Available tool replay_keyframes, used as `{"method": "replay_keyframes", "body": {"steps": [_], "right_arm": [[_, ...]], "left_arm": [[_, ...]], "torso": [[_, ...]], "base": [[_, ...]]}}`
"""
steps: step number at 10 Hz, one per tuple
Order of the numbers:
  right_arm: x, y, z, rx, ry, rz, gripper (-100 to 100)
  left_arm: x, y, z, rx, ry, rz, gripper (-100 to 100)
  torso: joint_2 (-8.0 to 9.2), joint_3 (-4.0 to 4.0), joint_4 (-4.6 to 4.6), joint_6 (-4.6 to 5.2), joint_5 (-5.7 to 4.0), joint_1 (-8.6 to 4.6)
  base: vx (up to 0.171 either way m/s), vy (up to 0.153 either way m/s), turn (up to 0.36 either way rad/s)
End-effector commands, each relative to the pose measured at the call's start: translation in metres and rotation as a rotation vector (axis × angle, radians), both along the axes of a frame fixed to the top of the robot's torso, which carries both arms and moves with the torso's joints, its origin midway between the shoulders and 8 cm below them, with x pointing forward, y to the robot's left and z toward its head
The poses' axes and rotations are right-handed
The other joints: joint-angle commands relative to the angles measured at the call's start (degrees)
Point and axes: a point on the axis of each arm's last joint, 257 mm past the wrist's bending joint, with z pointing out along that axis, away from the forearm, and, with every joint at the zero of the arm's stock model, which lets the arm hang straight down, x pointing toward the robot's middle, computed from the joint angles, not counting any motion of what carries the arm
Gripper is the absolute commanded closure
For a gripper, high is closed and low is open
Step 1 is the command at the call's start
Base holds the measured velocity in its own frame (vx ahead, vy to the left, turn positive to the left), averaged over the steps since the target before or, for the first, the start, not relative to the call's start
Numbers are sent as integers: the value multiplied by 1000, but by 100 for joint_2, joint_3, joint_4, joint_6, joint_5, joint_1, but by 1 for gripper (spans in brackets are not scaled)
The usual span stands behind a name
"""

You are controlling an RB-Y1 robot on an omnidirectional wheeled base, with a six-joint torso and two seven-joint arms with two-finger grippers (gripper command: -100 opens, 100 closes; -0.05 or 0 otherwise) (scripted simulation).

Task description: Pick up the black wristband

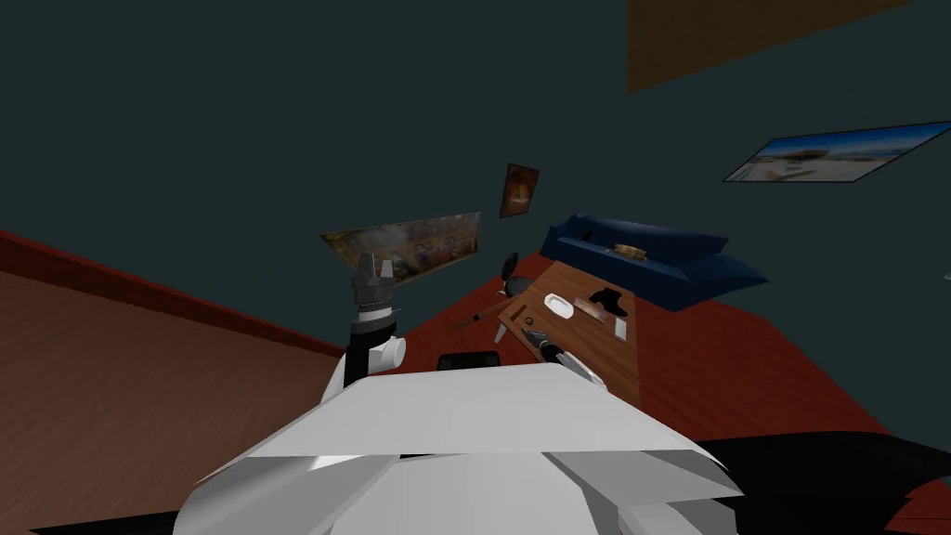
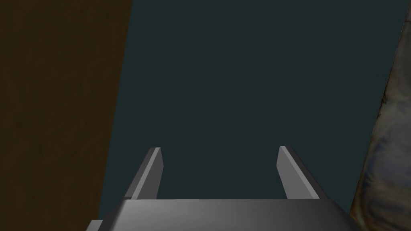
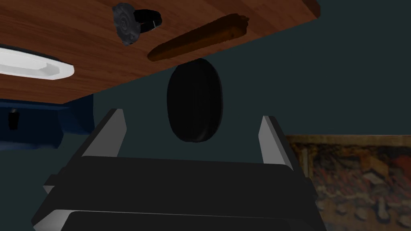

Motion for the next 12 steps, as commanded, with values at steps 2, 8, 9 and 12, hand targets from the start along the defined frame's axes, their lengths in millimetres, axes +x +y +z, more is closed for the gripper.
{"method": "replay_keyframes", "body": {"steps": [2, 8, 9, 12], "right_arm": [[-14, -13, -14, -42, 45, 2, -100], [-63, -70, -54, -276, 239, 82, -100], [-67, -74, -57, -280, 250, 77, -100], [-85, -91, -66, -334, 308, 92, -100]], "left_arm": [[0, 0, 0, 0, 0, 0, 0], [0, 0, 0, 0, 0, 0, 0], [0, 0, 0, 0, 0, 0, 0], [0, 0, 0, 0, 0, 0, 0]], "torso": [[1, 0, -1, 7, 0, 0], [-8, -5, -2, 7, -1, -5], [-8, -5, -2, 5, 0, -2], [-3, -2, -1, 3, 1, 5]], "base": [[9, -14, 44], [24, -19, 227], [25, -17, 140], [14, -10, 114]]}}
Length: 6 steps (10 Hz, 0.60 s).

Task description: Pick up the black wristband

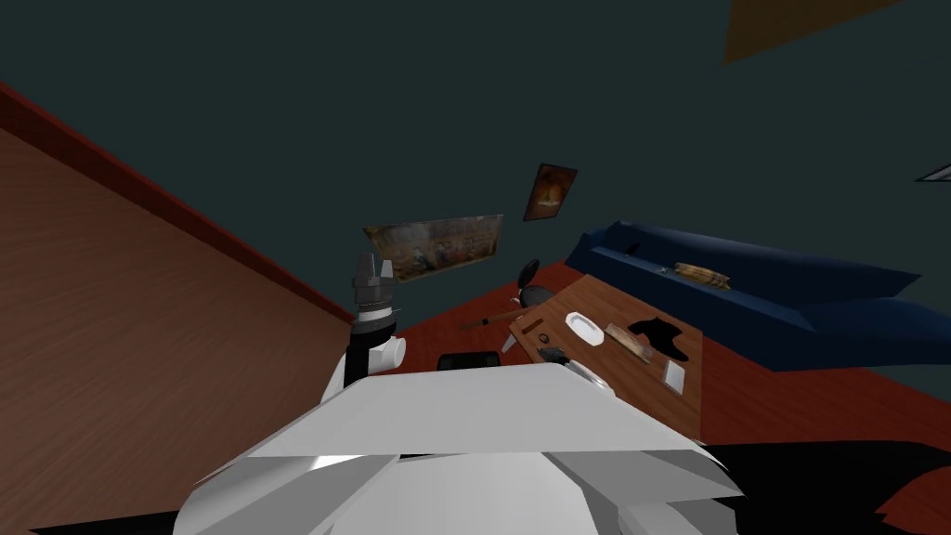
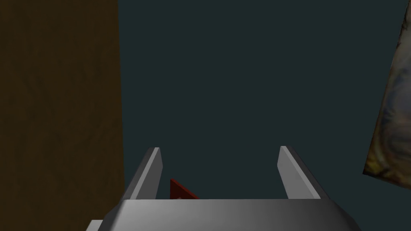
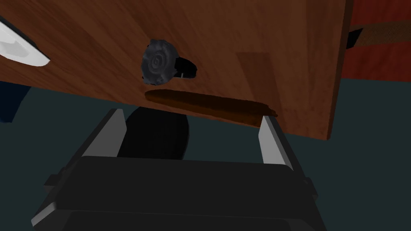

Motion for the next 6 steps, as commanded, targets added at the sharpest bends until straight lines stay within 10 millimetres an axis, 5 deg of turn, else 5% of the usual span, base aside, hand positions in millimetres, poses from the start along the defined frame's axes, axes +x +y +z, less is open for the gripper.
{"method": "replay_keyframes", "body": {"steps": [1, 6], "right_arm": [[-18, -15, -8, -54, 59, 19, -100], [-66, -53, -26, -196, 228, 86, -100]], "left_arm": [[0, 0, 0, 0, 0, 0, 0], [0, 0, 0, 0, 0, 0, 0]], "torso": [[0, 0, 0, 0, 0, 0], [-15, -9, -3, 2, -1, -5]], "base": [[23, -22, 208], [53, -36, 201]]}}
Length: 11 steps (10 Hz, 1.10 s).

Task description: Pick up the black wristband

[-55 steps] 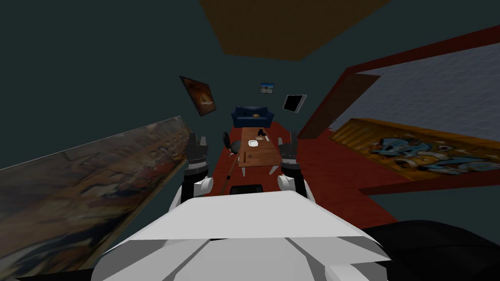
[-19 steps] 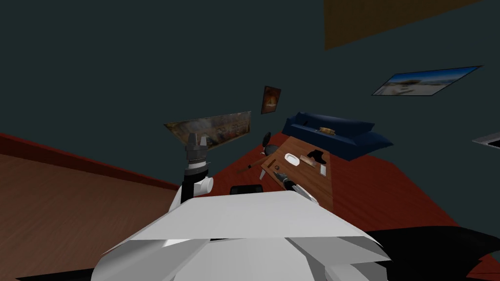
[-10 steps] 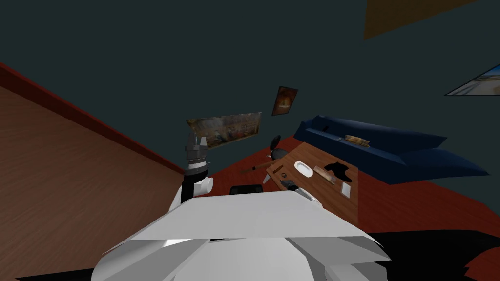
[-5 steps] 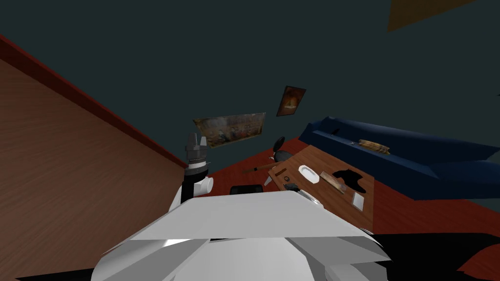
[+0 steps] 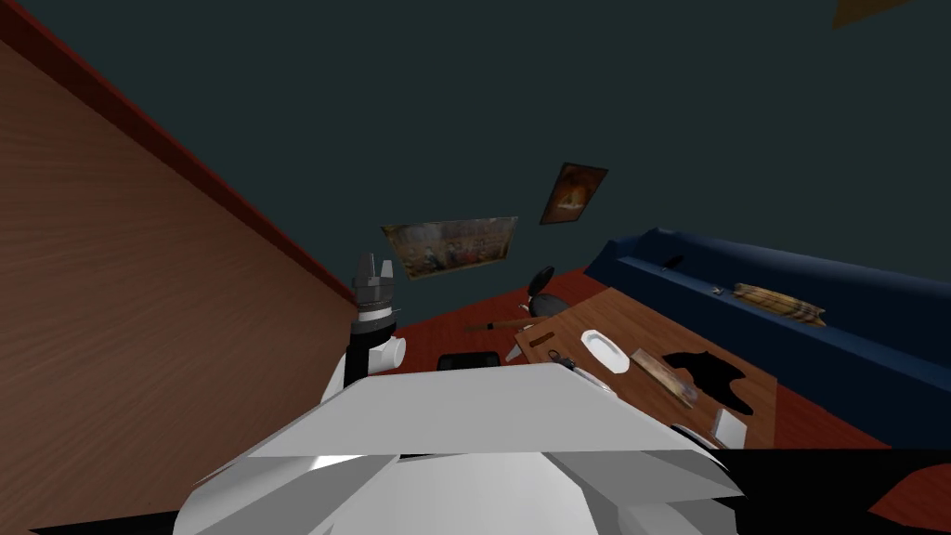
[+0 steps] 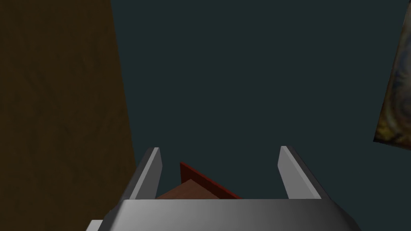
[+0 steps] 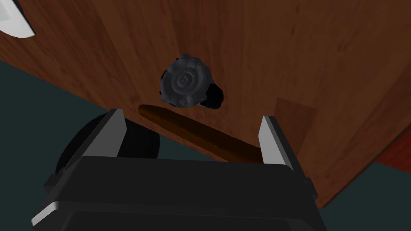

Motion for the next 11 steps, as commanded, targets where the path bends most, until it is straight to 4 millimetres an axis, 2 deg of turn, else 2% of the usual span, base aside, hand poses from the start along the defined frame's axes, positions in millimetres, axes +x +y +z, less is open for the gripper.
{"method": "replay_keyframes", "body": {"steps": [1, 5, 7, 9, 10, 11], "right_arm": [[-16, -11, -3, -41, 56, 22, -100], [-39, -18, -12, -87, 138, 61, -100], [-55, -15, -19, -98, 186, 85, -100], [-53, -16, -19, -95, 179, 83, -100], [-53, -16, -19, -96, 181, 84, 0], [-66, -4, -25, -93, 186, 56, -100]], "left_arm": [[0, 0, 0, 0, 0, 0, 0], [0, 0, 0, 0, 0, 0, 0], [0, 0, 0, 0, 0, 0, 0], [0, 0, 0, 0, 0, 0, 0], [0, 0, 0, 0, 0, 0, 0], [0, 0, 0, 0, 0, 0, 0]], "torso": [[0, 0, 0, 0, 0, 0], [4, 2, 1, 1, 0, 2], [4, 2, 1, 1, 0, 2], [4, 2, 0, 3, 0, 1], [10, 5, 2, 4, 1, 7], [13, 7, 2, 4, 2, 10]], "base": [[36, -23, 214], [34, -24, 114], [35, -26, 124], [19, -17, 26], [0, 0, 0], [1, -67, 227]]}}
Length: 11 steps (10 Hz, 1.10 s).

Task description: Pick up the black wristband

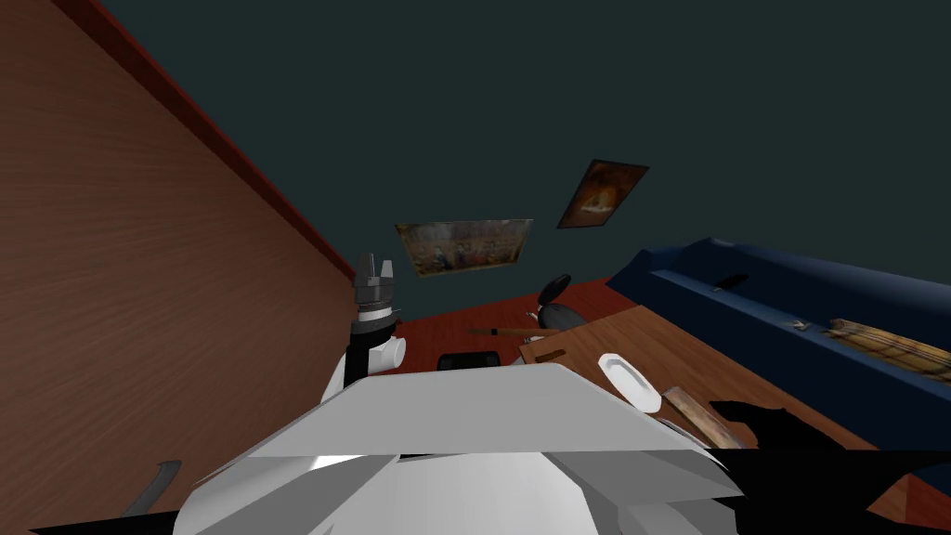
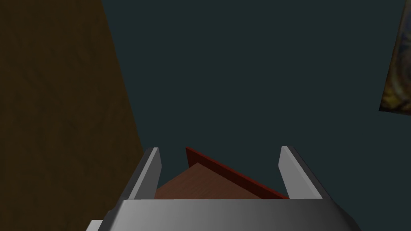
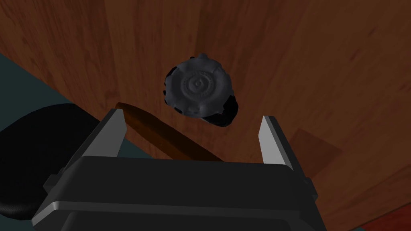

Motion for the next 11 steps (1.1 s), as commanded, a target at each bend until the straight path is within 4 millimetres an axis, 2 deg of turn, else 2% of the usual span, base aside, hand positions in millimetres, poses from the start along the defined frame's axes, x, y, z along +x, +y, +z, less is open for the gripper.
{"method": "replay_keyframes", "body": {"steps": [1, 7, 11], "right_arm": [[-4, 3, -3, -6, 0, -18, -100], [-40, 41, -15, -7, -4, -108, -100], [-52, 54, -17, -7, -10, -139, -100]], "left_arm": [[0, 0, 0, 0, 0, 0, 0], [0, 0, 0, 0, 0, 0, 0], [0, 0, 0, 0, 0, 0, 0]], "torso": [[0, 0, 0, 0, 0, 0], [3, 2, 1, 3, -3, -9], [1, 0, -1, 5, -8, -10]], "base": [[-5, -94, 122], [-9, -82, 138], [-12, -50, 80]]}}
